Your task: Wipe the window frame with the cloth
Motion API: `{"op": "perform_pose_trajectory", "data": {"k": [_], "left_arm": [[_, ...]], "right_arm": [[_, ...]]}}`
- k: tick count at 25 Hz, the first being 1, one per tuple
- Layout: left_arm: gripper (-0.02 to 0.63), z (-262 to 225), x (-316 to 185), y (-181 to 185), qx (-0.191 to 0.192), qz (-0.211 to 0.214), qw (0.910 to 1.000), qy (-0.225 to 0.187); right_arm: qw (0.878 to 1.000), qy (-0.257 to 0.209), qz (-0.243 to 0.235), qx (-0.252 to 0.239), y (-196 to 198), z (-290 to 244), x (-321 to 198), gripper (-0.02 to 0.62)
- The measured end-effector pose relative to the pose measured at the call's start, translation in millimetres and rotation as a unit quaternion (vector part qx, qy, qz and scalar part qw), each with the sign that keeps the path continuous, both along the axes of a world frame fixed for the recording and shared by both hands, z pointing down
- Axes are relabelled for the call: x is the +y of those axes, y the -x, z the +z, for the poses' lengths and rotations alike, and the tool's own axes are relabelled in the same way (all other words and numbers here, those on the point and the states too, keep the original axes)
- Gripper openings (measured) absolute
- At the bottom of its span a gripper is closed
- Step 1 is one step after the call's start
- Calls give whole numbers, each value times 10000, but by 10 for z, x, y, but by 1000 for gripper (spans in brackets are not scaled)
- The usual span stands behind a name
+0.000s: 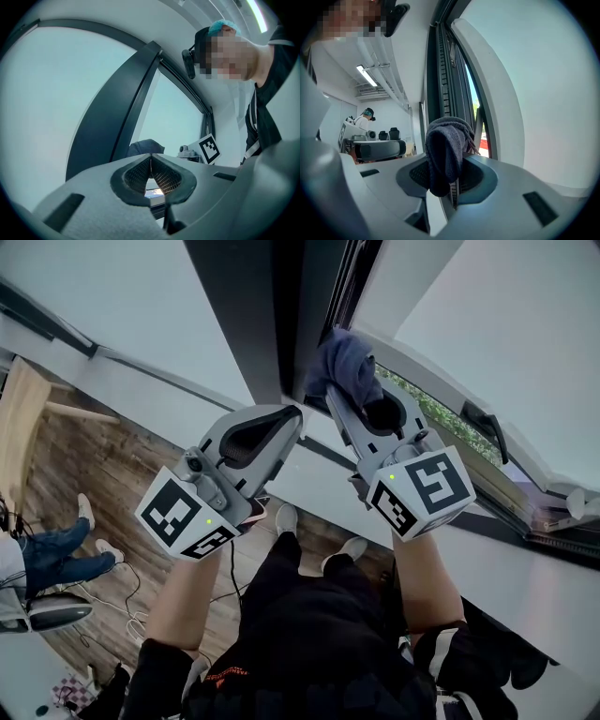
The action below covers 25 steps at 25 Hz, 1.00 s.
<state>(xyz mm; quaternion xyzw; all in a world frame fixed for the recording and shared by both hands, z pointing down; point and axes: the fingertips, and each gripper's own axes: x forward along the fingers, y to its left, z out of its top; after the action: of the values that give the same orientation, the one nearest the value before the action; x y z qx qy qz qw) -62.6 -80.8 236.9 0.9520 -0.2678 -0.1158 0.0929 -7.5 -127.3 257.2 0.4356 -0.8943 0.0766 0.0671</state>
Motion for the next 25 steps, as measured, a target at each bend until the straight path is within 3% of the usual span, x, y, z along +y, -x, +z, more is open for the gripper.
{"op": "perform_pose_trajectory", "data": {"k": [25], "left_arm": [[23,573,31,6,-87,86,9979,640]], "right_arm": [[9973,728,104,-71,56,772,2,112]]}}
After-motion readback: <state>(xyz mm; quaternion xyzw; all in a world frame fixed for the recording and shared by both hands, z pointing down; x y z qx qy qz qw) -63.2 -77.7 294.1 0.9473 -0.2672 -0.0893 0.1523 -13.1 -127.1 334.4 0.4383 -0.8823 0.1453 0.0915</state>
